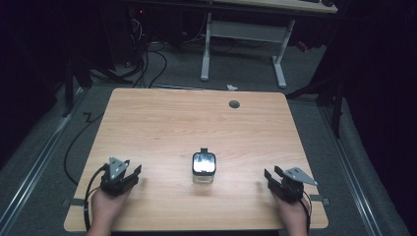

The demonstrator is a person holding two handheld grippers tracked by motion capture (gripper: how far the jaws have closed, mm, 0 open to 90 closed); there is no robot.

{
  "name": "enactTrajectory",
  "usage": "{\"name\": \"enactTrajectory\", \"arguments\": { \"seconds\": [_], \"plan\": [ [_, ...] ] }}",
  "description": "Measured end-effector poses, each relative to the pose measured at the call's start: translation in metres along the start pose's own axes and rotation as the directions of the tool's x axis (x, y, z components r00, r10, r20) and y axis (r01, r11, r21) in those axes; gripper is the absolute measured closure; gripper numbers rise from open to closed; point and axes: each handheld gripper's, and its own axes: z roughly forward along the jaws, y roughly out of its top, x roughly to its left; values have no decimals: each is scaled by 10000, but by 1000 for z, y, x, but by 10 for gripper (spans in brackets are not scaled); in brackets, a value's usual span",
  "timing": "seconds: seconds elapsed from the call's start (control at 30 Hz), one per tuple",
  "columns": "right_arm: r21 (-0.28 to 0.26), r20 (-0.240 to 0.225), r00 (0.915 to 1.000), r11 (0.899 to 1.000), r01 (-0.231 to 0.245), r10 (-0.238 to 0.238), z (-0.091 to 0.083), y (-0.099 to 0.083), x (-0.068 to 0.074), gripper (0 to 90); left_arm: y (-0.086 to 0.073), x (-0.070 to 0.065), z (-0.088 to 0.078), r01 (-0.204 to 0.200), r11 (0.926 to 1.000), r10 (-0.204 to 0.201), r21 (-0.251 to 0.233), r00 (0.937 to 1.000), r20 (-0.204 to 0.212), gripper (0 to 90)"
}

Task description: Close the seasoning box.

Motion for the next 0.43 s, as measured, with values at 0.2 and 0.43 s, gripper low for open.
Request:
{"name": "enactTrajectory", "arguments": {
  "seconds": [0.2,0.43],
  "plan": [
    [85,298,9993,9997,-234,231,3,0,-8,505,3,4,2,491,9986,-494,202,9987,158,514],
    [109,212,9997,9999,-114,111,3,0,-6,485,-4,-2,2,-21,9995,13,325,9997,256,509]
  ]
}}
